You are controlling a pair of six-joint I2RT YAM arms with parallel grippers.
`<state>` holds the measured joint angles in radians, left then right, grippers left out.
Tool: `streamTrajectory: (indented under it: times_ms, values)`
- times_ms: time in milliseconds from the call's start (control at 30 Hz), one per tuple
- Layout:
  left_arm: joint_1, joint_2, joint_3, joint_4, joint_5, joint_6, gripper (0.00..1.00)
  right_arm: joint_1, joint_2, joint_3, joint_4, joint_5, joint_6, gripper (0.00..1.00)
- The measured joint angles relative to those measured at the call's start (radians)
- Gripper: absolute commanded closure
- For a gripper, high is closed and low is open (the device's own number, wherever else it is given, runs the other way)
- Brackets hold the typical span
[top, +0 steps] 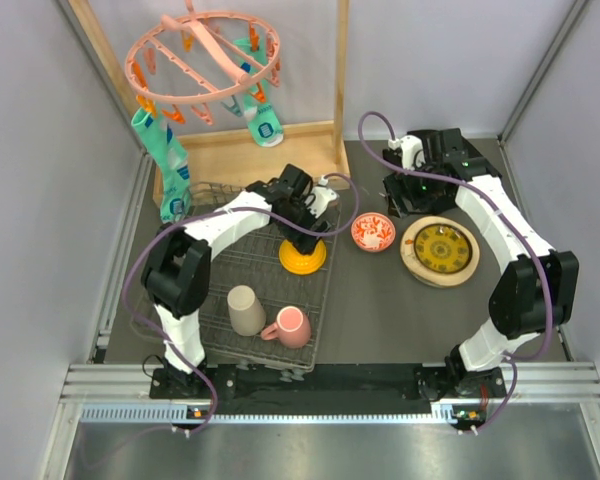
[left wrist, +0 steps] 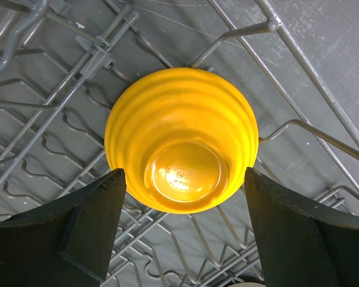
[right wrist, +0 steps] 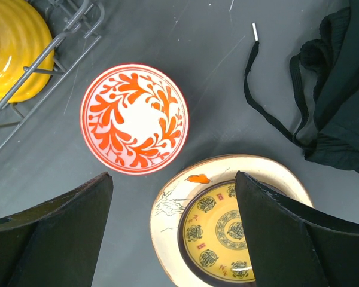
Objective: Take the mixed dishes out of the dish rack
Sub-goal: Pick up the bowl from the dish rack.
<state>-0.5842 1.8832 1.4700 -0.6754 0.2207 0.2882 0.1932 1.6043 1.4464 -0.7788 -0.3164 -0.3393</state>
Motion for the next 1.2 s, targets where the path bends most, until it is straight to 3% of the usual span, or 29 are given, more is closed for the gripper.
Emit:
streamTrajectory:
  times_ms: [300,933,1200]
  values:
    - [0.000,0.024,0.002,-0.001,0.003,0.000,0.17,0.000,-0.007,-0.014,0.002,-0.008,0.000,0.17]
    - [0.001,0.052,0.042,-0.027,0.003,0.003,0.31,0.000,-0.019,-0.033,0.004,-0.022,0.000,0.18]
    - [0.001,0.045,0.042,-0.019,0.003,0.013,0.43,0.000,-0.019,-0.033,0.005,-0.022,0.000,0.18]
